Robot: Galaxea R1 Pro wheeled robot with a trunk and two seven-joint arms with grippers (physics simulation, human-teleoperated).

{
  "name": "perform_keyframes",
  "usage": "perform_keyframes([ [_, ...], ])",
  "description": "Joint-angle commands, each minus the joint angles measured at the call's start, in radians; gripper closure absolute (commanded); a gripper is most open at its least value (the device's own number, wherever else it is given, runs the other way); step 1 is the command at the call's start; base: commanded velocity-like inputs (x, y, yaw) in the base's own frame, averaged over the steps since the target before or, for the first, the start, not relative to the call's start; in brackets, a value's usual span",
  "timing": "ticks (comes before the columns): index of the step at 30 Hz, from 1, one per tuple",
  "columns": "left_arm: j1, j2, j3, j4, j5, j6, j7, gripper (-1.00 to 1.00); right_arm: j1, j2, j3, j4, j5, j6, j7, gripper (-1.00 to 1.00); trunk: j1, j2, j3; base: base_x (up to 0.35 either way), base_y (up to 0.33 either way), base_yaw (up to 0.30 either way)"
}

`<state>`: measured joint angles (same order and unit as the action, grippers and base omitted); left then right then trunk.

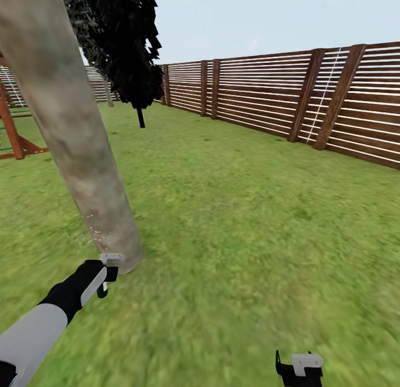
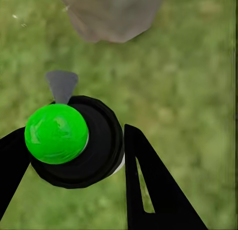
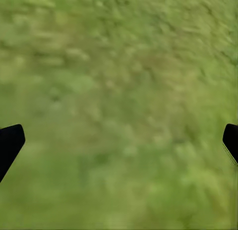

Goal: In the garden, pick up the pesticide atomizer on the floor and spray pesticide onto both trees until each tree trunk is fully covered.

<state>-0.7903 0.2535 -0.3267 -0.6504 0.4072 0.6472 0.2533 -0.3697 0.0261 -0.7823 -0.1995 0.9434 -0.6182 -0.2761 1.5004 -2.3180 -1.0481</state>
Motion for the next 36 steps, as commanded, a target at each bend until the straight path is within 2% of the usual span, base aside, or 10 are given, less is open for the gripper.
perform_keyframes([
  [1,0.000,0.000,0.000,0.000,-0.001,0.000,0.001,1.00,0.000,0.000,0.000,0.000,0.000,0.000,0.000,-1.00,0.000,0.000,0.000,0.172,-0.231,0.181],
  [13,0.000,0.006,0.002,0.002,-0.002,0.000,0.001,1.00,0.000,0.001,0.000,0.000,0.000,0.000,0.001,-1.00,0.000,0.000,0.000,0.181,-0.231,0.271],
  [22,0.000,0.004,0.000,0.001,-0.001,-0.003,0.001,1.00,0.000,0.001,0.000,0.000,0.000,0.000,0.001,-1.00,0.000,0.000,0.000,0.168,-0.130,0.102],
  [24,0.000,0.004,0.000,0.000,-0.001,-0.023,0.001,1.00,0.000,0.001,0.000,0.000,0.000,0.000,0.001,-1.00,0.000,0.000,0.000,0.006,-0.005,0.266],
  [25,0.001,0.004,0.000,0.001,-0.001,-0.068,-0.001,1.00,0.000,0.001,0.000,0.000,0.000,0.000,0.001,-1.00,0.000,0.000,0.000,0.001,-0.001,0.275],
  [27,0.001,0.005,0.001,0.001,0.000,-0.094,0.000,1.00,0.000,0.001,0.000,0.000,0.000,0.000,0.001,-1.00,0.000,0.000,0.000,0.001,0.000,0.277],
  [32,0.001,0.005,0.002,0.002,0.002,-0.101,-0.001,1.00,0.000,0.001,0.000,0.000,0.000,0.000,0.002,-1.00,0.000,0.000,0.000,0.000,0.000,0.276],
  [36,0.001,0.001,0.002,0.002,0.001,-0.100,-0.004,1.00,0.000,0.000,0.000,0.000,0.000,0.000,0.002,-1.00,0.000,0.000,0.000,0.132,-0.103,0.056],
])
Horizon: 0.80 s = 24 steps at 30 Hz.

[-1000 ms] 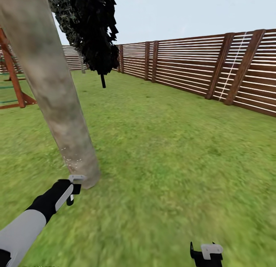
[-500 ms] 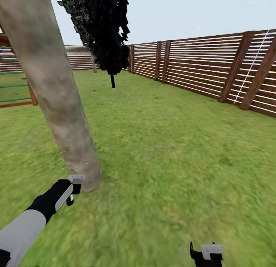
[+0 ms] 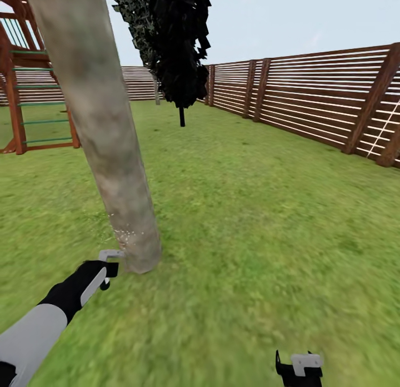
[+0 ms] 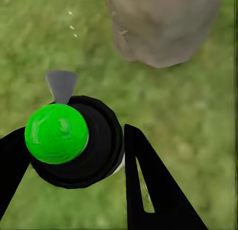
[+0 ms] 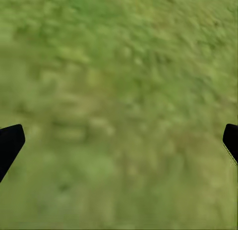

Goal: In the garden, pick up the pesticide atomizer on the floor and spray pesticide onto both trees until each tree trunk is fully covered.

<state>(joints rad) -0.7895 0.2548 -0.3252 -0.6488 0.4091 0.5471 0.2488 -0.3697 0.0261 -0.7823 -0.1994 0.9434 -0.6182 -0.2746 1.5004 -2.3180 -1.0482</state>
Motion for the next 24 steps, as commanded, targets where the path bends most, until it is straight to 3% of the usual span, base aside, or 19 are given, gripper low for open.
perform_keyframes([
  [1,0.000,0.000,0.000,0.000,-0.001,0.000,0.000,1.00,0.000,0.000,0.000,0.000,0.000,0.000,0.000,-1.00,0.000,0.000,0.000,0.225,-0.184,0.002],
  [9,0.003,-0.001,0.000,0.009,0.008,0.012,-0.009,1.00,0.000,0.000,0.000,0.000,0.000,0.000,0.000,-1.00,0.000,0.000,0.000,0.213,-0.195,0.004],
  [16,0.004,-0.005,0.007,0.006,0.016,0.053,-0.013,1.00,0.000,-0.002,-0.001,-0.002,0.000,0.000,-0.001,-1.00,0.000,0.000,0.000,-0.060,-0.089,0.247],
  [18,-0.012,-0.007,0.007,0.006,0.016,0.095,-0.013,1.00,0.000,-0.003,-0.002,-0.002,0.000,0.000,-0.001,-1.00,0.000,0.000,0.000,-0.002,-0.002,0.228],
  [20,-0.090,-0.010,0.007,0.006,0.017,0.179,-0.013,1.00,0.000,-0.003,-0.002,-0.002,0.000,0.000,-0.002,-1.00,0.000,0.000,0.000,0.000,0.000,0.045],
  [23,-0.129,-0.013,0.006,0.005,0.017,0.231,-0.044,1.00,0.000,-0.003,-0.002,-0.002,0.000,0.000,0.000,-1.00,0.000,0.000,0.000,0.000,0.000,0.008],
  [24,-0.141,-0.013,0.003,0.004,0.006,0.316,-0.161,1.00,0.000,-0.003,-0.002,-0.002,0.000,0.000,0.000,-1.00,0.000,0.000,0.000,0.000,0.000,0.000],
])
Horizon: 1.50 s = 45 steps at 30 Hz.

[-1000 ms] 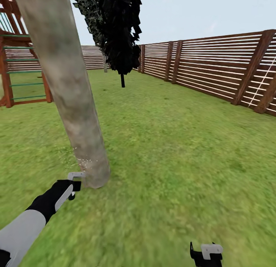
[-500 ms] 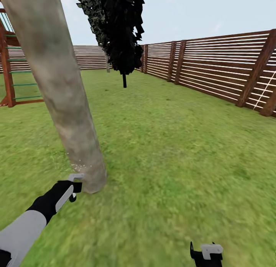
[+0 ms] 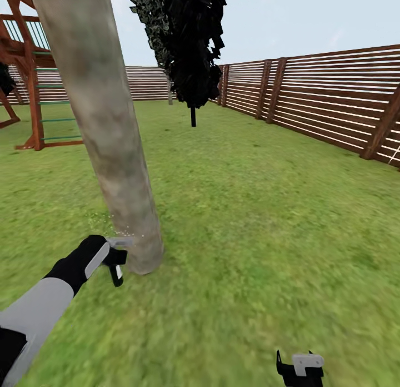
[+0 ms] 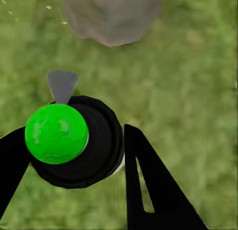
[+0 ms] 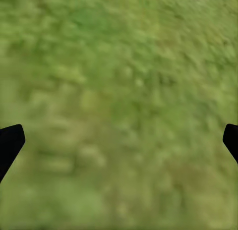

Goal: In the garden, pick up the pesticide atomizer on the floor and spray pesticide onto both trees until each tree trunk is fully covered.

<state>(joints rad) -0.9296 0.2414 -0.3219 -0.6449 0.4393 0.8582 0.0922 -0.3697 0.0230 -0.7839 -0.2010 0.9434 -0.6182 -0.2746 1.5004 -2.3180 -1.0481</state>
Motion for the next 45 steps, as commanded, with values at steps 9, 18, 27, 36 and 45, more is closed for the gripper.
perform_keyframes([
  [9,0.009,0.011,-0.005,-0.047,-0.034,0.036,-0.041,1.00,0.000,0.000,0.001,0.000,0.000,0.000,0.000,-1.00,0.000,0.000,0.000,0.081,-0.078,0.000],
  [18,0.008,0.023,0.001,-0.047,-0.037,0.065,-0.039,1.00,0.000,0.000,0.002,0.000,0.000,0.000,0.000,-1.00,0.000,0.000,0.000,0.204,-0.204,0.214],
  [27,-0.075,0.037,0.001,-0.048,-0.037,0.134,-0.038,1.00,0.000,0.000,0.002,0.000,0.000,0.000,0.000,-1.00,0.000,0.000,0.000,-0.060,-0.087,0.011],
  [36,-0.083,0.115,-0.021,-0.042,-0.029,0.153,-0.050,1.00,0.000,0.000,0.002,0.000,0.000,0.000,0.000,-1.00,0.000,0.000,0.000,0.000,0.000,0.012],
  [45,-0.086,0.122,0.071,-0.049,-0.030,0.144,-0.047,1.00,0.000,0.000,0.002,0.000,0.000,0.000,0.000,-1.00,0.000,0.000,0.000,0.000,0.000,0.209],
])
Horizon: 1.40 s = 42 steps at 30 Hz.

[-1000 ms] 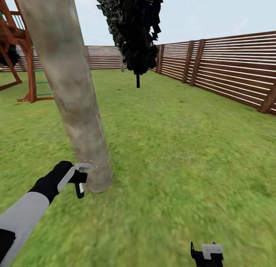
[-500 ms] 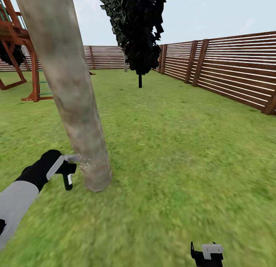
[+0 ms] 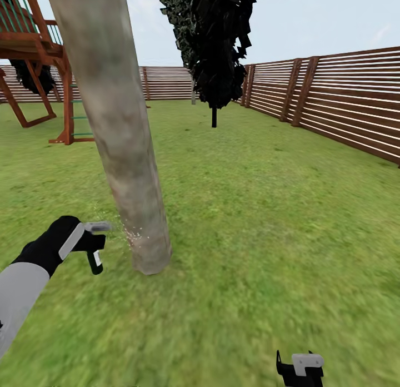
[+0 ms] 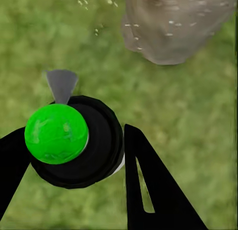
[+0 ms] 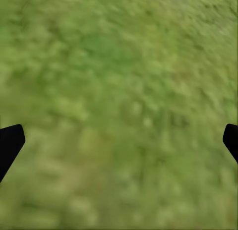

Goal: In the garden, pick up the pesticide atomizer on the floor and spray pesticide onto both trees until each tree trunk is fully covered.

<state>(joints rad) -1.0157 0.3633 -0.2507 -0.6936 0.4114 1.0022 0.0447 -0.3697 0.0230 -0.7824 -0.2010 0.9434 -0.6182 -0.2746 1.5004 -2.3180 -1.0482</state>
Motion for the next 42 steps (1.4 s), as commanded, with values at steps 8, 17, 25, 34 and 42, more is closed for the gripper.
perform_keyframes([
  [8,0.008,-0.053,0.009,-0.078,-0.007,-0.001,0.006,1.00,0.000,0.000,0.000,0.000,0.000,0.000,0.000,-1.00,0.000,0.000,0.000,0.000,0.000,0.003],
  [17,0.225,-0.047,0.002,-0.053,-0.008,-0.181,0.012,1.00,0.000,0.000,0.002,0.000,0.002,0.000,0.002,-1.00,0.000,0.000,0.000,0.000,0.000,0.000],
  [25,0.261,-0.046,0.001,0.245,-0.011,-0.408,0.011,1.00,0.000,0.000,0.002,0.000,0.003,0.000,0.004,-1.00,0.000,0.000,0.000,0.064,0.000,0.000],
  [34,0.260,-0.107,-0.053,0.276,-0.009,-0.488,0.013,1.00,0.000,0.000,0.001,0.000,0.003,0.000,0.004,-1.00,0.000,0.000,0.000,0.166,-0.164,0.000],
  [42,0.258,-0.114,-0.042,0.231,-0.008,-0.541,0.113,1.00,0.000,0.002,0.002,0.000,0.003,0.000,0.003,-1.00,0.000,0.000,0.000,-0.093,-0.122,0.062],
])
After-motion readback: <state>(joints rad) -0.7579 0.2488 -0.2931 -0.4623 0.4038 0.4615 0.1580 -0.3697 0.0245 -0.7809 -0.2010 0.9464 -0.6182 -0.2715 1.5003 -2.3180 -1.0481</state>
